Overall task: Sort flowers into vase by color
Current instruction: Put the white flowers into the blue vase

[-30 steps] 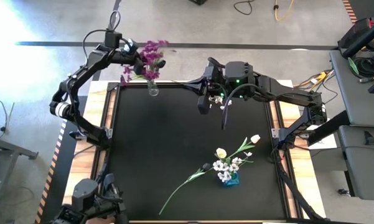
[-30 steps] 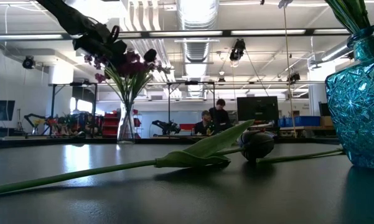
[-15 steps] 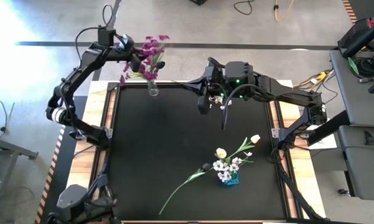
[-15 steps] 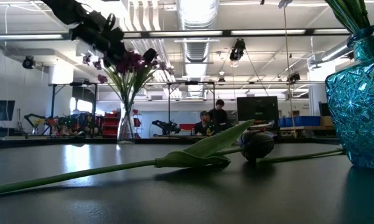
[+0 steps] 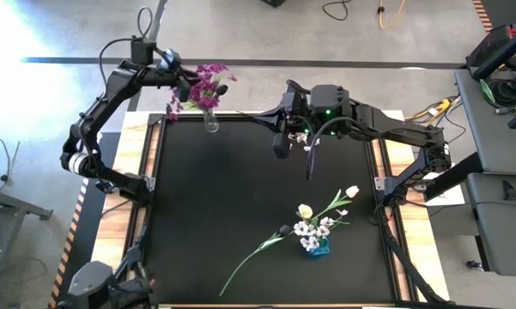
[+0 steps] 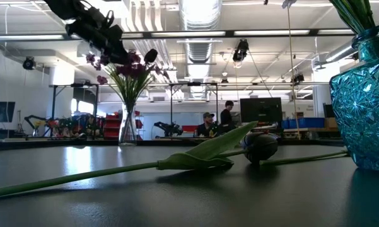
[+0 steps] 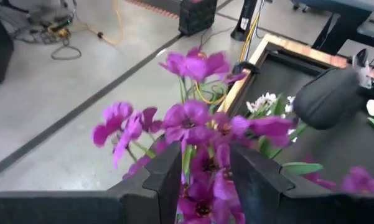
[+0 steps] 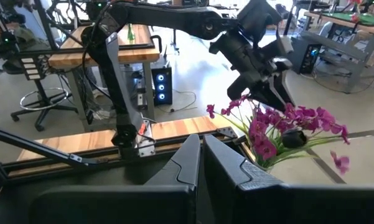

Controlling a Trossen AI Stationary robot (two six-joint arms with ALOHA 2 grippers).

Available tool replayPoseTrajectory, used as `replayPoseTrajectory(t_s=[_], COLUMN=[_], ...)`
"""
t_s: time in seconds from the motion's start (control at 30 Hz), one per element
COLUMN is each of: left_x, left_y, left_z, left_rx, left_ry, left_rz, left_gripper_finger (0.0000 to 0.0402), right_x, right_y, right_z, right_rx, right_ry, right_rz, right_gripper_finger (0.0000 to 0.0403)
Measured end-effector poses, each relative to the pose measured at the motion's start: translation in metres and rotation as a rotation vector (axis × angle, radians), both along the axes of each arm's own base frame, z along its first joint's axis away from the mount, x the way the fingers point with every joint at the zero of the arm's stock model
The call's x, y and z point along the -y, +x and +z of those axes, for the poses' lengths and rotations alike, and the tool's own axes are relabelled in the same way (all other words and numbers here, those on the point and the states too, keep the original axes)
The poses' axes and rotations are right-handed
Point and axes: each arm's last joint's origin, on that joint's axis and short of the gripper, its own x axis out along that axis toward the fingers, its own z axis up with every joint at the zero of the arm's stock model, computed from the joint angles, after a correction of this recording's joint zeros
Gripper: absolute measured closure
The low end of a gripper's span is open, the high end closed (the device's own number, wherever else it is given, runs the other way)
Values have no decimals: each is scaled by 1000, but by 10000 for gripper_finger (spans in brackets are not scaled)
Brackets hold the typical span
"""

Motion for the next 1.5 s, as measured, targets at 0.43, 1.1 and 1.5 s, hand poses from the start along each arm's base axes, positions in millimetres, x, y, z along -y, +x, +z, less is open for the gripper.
replayPoseTrajectory(t_s=[0.43,1.1,1.5], left_x=[49,95,75], left_y=[-20,43,146], left_z=[49,89,102], left_rx=[50,87,-165], left_ry=[183,195,156], left_rz=[49,-308,-540], left_gripper_finger=[283,399,401], right_x=[-1,-7,-11], right_y=[-6,-57,-88], right_z=[6,25,33], right_rx=[-3,-60,-97], right_ry=[0,4,20], right_rz=[3,-40,-44], right_gripper_finger=[390,390,390])
